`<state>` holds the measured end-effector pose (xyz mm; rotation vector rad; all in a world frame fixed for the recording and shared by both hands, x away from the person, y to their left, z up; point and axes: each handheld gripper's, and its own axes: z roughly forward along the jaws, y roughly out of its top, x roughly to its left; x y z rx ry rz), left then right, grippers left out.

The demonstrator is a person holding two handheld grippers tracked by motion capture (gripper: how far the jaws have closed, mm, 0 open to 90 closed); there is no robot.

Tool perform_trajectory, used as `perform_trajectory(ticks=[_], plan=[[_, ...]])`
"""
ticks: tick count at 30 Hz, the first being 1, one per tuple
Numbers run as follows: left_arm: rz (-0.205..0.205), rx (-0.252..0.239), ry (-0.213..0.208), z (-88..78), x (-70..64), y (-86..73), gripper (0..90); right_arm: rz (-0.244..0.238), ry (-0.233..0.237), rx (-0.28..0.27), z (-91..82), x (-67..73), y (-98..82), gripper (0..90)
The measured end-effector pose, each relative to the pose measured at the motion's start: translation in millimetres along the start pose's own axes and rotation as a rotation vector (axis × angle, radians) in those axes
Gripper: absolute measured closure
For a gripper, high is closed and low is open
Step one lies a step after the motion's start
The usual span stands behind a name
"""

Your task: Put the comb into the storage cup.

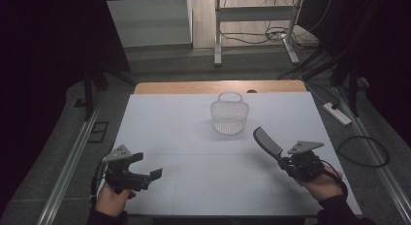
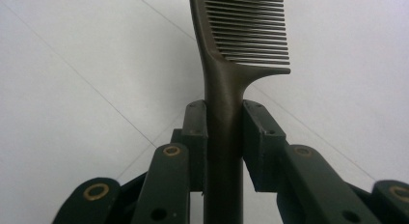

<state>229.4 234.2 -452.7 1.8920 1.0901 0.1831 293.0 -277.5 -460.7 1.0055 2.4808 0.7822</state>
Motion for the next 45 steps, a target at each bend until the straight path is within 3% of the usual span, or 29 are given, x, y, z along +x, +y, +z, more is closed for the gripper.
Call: perform_trajectory(ticks=[9,24,45], plan=[[0.036,-0.009,-0.046,16.5,-3.2,25.9,0.0,-0.023,0.004,-0.065,-8.1,5.4,3.2,72.3],[0.082,0.008,-0.129,43.5,-16.5,57.0,0.0,-0.054,0.019,-0.12,-13.2,15.7,9.5,72.3],[0.121,0.017,-0.193,76.7,-30.5,83.0,0.0,-0.104,0.029,-0.16,-11.9,30.6,22.0,72.3]])
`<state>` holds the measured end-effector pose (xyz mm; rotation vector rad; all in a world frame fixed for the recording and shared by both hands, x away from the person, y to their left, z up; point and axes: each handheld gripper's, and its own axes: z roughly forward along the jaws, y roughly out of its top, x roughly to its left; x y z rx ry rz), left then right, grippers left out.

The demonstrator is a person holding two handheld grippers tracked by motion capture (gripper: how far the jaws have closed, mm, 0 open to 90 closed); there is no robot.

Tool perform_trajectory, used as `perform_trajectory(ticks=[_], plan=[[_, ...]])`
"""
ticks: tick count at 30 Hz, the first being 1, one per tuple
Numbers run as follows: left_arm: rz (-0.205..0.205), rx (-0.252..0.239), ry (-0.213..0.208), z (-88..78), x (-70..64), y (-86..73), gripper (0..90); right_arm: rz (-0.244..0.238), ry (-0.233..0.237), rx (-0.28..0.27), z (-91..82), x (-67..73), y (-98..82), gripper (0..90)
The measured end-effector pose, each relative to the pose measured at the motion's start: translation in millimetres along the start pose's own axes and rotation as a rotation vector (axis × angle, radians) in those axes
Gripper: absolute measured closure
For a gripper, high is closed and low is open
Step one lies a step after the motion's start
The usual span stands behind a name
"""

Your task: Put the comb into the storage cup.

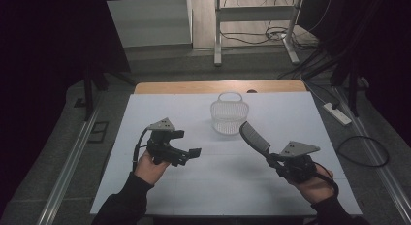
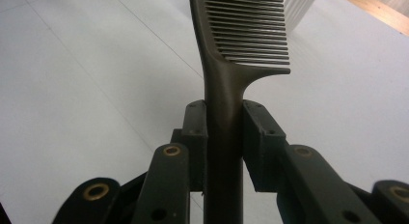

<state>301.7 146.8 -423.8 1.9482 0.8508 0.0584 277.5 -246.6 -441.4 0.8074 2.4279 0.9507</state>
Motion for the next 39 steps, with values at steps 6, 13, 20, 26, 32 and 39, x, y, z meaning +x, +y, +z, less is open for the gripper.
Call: perform_trajectory(ticks=[6,13,20,26,32,39], plan=[[-0.012,0.001,-0.025,5.8,2.5,2.8,0.0,-0.011,0.003,-0.008,1.6,4.0,2.8,72.3],[-0.019,0.007,-0.049,14.5,3.3,8.3,0.0,-0.03,0.006,-0.019,4.9,9.4,6.7,72.3],[-0.013,0.025,-0.073,23.3,3.0,12.7,0.0,-0.056,0.009,-0.032,7.9,15.6,10.2,72.3],[-0.016,0.022,-0.095,27.8,3.1,18.0,0.0,-0.064,0.012,-0.039,10.0,19.0,12.6,72.3],[-0.01,0.021,-0.11,32.5,2.5,23.5,0.0,-0.08,0.014,-0.04,12.8,23.4,14.9,72.3],[-0.01,0.024,-0.128,38.1,2.1,28.5,0.0,-0.09,0.012,-0.054,15.1,28.1,18.4,72.3]])
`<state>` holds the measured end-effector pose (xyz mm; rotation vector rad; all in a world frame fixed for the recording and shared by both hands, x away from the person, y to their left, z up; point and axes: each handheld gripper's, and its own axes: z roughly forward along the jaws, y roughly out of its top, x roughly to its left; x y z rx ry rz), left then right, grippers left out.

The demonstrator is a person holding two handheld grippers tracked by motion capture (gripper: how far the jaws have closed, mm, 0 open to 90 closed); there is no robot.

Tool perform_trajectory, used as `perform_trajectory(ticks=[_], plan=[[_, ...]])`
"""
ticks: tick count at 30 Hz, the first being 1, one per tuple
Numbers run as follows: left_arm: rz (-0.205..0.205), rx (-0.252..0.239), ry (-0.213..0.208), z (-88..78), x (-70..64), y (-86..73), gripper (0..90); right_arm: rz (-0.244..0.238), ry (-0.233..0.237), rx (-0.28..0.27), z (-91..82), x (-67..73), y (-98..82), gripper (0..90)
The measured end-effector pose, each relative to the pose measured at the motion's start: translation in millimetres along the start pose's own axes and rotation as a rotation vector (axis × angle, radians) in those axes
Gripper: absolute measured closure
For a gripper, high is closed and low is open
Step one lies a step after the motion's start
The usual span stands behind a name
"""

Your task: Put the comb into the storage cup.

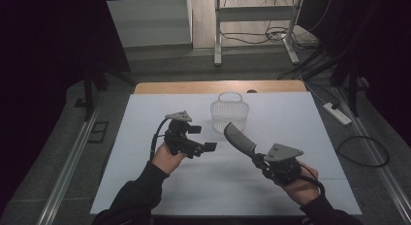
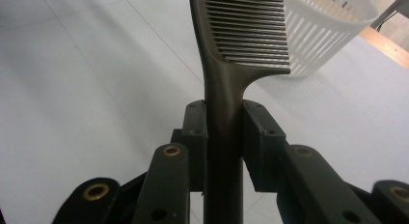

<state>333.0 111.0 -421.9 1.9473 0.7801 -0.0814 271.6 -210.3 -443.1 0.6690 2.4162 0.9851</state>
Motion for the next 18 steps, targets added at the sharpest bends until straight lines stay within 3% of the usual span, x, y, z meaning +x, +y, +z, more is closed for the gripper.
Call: perform_trajectory(ticks=[18], plan=[[-0.008,-0.001,-0.073,12.8,-6.3,5.9,0.0,-0.044,0.009,-0.039,7.2,16.5,10.8,72.3]])
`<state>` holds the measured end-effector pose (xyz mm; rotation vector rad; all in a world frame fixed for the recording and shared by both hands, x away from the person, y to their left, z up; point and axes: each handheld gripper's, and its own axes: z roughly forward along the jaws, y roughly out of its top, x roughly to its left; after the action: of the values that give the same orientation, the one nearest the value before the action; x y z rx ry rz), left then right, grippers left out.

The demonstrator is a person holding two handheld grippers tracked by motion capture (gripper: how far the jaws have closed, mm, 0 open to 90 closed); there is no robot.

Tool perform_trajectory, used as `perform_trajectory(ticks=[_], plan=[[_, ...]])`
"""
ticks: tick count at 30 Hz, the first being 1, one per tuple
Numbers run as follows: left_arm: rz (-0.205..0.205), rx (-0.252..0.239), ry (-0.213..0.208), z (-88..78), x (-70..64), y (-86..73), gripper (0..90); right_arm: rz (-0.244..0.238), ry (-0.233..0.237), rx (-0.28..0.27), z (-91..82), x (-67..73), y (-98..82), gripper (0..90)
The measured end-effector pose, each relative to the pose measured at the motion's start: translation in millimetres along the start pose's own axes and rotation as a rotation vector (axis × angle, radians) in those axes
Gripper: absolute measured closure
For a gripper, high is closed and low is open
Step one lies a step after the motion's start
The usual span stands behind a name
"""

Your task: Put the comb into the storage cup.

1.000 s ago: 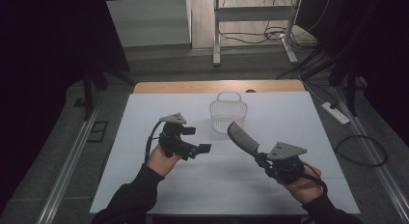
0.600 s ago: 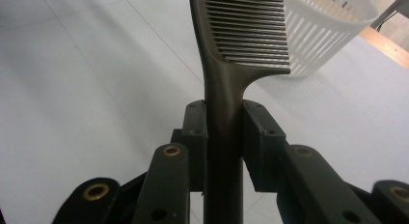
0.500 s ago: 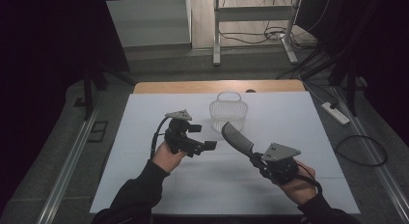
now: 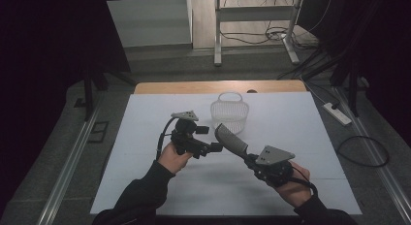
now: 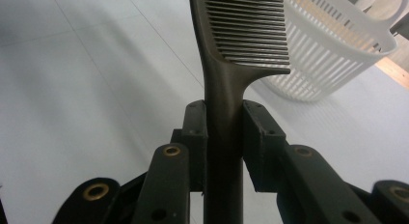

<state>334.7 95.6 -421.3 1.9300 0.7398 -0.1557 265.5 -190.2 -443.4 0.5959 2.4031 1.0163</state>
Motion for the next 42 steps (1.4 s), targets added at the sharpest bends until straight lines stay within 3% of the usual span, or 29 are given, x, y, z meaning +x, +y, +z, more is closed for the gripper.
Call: perform_trajectory(ticks=[15,19,27,31,42], plan=[[-0.024,0.036,-0.027,10.7,-1.5,-3.9,0.0,-0.049,0.005,-0.037,0.2,14.2,8.9,72.3],[-0.019,0.058,-0.012,11.5,-1.7,-4.8,0.0,-0.067,-0.001,-0.037,0.8,17.0,9.5,72.3],[-0.047,0.056,-0.032,8.4,0.7,-5.3,2.0,-0.076,-0.012,-0.037,0.9,17.2,8.8,72.2],[-0.07,0.038,-0.056,3.3,4.3,-6.2,13.3,-0.079,-0.02,-0.034,1.2,17.1,8.1,72.2],[-0.162,0.04,-0.154,-2.3,9.4,-8.0,57.3,-0.088,-0.045,-0.036,1.0,16.3,7.3,72.3]])
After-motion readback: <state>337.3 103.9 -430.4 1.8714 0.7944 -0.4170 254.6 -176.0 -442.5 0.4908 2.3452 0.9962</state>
